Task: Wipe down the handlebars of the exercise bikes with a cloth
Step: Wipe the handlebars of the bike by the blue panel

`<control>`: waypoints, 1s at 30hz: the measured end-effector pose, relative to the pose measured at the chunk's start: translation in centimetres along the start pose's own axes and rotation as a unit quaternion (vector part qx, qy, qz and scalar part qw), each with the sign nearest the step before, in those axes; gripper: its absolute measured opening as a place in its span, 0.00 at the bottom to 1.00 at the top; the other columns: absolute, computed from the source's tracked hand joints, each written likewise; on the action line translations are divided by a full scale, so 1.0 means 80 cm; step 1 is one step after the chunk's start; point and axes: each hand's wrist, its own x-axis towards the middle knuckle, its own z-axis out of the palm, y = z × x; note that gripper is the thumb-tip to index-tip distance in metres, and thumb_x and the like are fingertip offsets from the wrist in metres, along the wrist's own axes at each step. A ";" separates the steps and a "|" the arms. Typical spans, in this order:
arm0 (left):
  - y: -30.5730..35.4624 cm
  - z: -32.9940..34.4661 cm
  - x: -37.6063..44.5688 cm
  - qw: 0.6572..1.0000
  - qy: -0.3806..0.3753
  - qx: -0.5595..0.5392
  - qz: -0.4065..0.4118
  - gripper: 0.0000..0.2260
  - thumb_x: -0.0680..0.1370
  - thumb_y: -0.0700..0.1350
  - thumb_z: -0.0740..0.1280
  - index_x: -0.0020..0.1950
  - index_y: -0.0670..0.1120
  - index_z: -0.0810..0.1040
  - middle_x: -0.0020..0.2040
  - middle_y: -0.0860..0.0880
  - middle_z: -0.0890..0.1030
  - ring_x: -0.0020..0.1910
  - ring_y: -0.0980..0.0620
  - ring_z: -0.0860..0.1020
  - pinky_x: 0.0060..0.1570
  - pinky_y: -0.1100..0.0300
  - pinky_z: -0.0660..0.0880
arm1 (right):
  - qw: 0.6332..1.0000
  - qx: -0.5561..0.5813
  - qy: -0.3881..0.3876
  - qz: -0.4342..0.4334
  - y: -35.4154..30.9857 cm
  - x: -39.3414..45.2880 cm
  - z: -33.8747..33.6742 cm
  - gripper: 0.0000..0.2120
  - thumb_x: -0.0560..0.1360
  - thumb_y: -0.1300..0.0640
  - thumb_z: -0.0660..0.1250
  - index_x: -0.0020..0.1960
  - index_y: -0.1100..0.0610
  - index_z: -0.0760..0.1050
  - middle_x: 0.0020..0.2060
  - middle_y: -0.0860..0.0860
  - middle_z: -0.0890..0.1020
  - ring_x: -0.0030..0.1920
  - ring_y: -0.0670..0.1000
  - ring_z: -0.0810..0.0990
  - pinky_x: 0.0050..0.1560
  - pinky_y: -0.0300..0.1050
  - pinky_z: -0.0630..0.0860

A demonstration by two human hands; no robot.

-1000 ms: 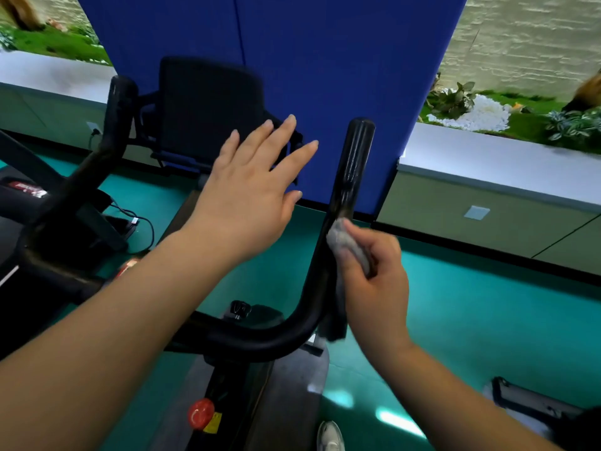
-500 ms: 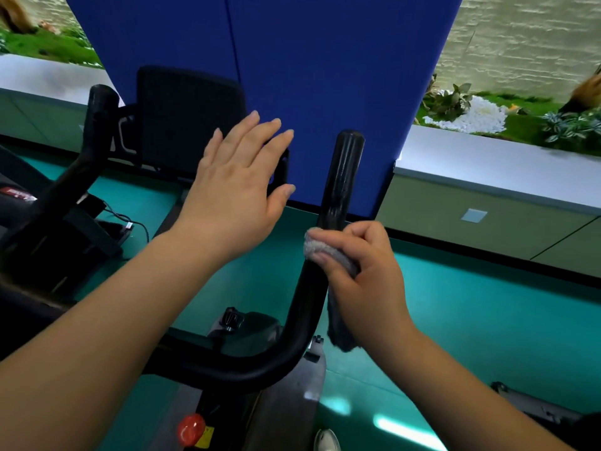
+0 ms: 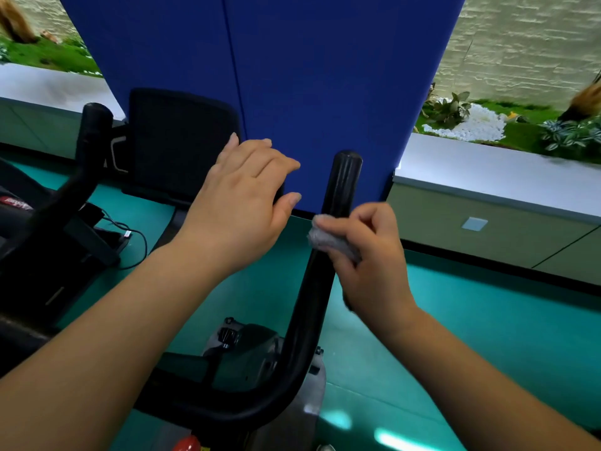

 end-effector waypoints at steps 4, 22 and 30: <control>0.001 0.000 0.001 1.000 0.000 -0.010 -0.010 0.22 0.77 0.56 0.54 0.65 0.48 0.73 0.61 0.50 0.75 0.69 0.49 0.66 0.73 0.53 0.46 | 0.999 -0.014 0.042 -0.029 0.008 0.057 -0.002 0.12 0.72 0.60 0.72 0.55 0.61 0.81 0.44 0.54 0.69 0.45 0.48 0.68 0.49 0.29 0.66; -0.002 0.001 0.026 0.999 0.006 0.041 0.005 0.16 0.79 0.54 0.53 0.45 0.49 0.78 0.43 0.54 0.77 0.48 0.50 0.74 0.74 0.53 0.41 | 0.994 0.049 0.097 0.011 0.018 0.054 0.008 0.14 0.72 0.64 0.72 0.57 0.57 0.80 0.44 0.58 0.69 0.45 0.53 0.71 0.51 0.33 0.68; 0.003 0.014 0.023 0.998 0.041 0.053 -0.022 0.14 0.79 0.51 0.54 0.43 0.46 0.76 0.42 0.50 0.75 0.47 0.46 0.73 0.74 0.52 0.45 | 0.992 0.066 0.109 0.022 0.016 0.076 0.007 0.13 0.73 0.61 0.71 0.57 0.57 0.80 0.45 0.55 0.69 0.46 0.50 0.70 0.52 0.29 0.66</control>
